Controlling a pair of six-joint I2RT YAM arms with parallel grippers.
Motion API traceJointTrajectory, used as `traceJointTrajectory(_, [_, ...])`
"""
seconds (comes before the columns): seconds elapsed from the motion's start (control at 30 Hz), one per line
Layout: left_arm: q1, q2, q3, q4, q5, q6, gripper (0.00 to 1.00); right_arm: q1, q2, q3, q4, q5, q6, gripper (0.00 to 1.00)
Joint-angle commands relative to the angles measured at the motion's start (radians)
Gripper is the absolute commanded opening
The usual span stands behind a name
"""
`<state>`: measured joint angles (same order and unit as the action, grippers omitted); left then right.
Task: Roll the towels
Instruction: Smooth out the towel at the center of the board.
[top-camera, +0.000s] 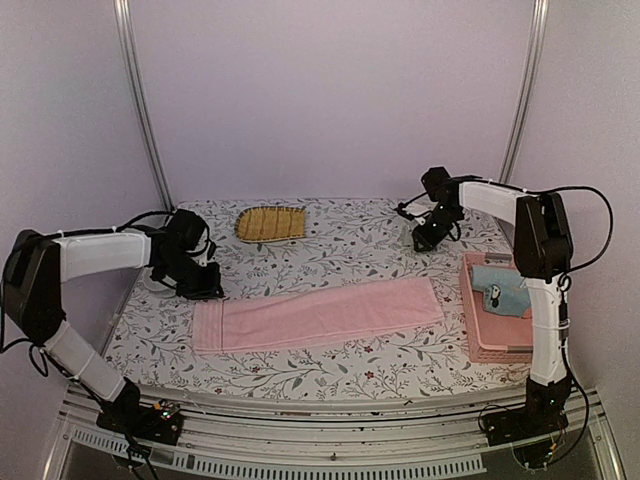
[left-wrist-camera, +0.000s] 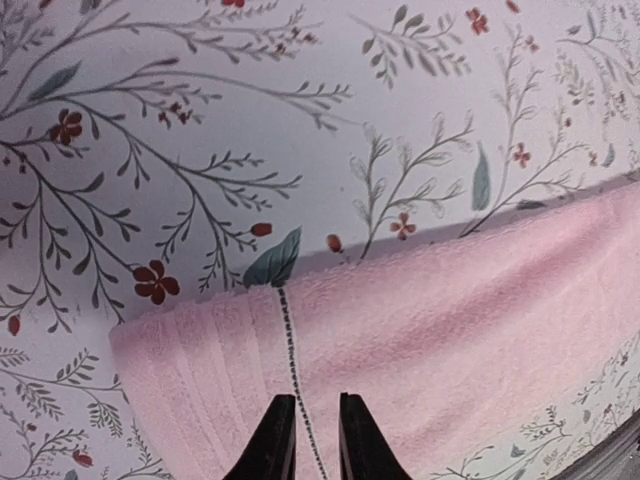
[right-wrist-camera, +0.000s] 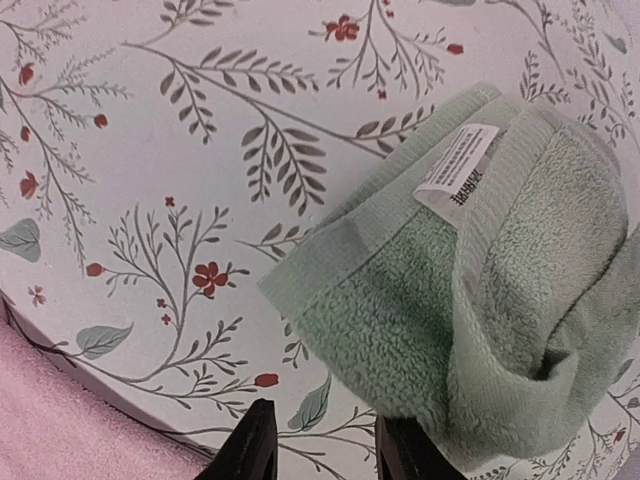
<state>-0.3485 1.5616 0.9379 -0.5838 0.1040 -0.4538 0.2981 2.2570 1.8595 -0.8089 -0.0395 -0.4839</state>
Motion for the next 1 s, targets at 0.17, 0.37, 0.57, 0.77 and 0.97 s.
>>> traceJointTrajectory(0.17, [0.001,-0.136,-0.107,0.251,0.129,-0.011,0.04,0.001,-0.192,-0.122,-0.066,-0.230,0.018,0.35])
traceJointTrajectory(0.37, [0.007,-0.243,-0.261,0.483,0.128,-0.022,0.00,0.001,-0.230,-0.260,-0.060,-0.247,0.020,0.11])
traceJointTrajectory(0.57, [0.007,-0.171,-0.227,0.418,0.139,-0.015,0.00,0.004,-0.169,-0.264,-0.048,-0.244,0.036,0.03])
traceJointTrajectory(0.77, [0.008,-0.178,-0.248,0.415,0.102,-0.021,0.00,0.011,-0.060,-0.186,-0.076,-0.188,0.041,0.03])
traceJointTrajectory(0.97, [0.008,-0.171,-0.261,0.374,0.036,-0.042,0.01,0.010,0.032,-0.080,-0.093,-0.107,0.029,0.03])
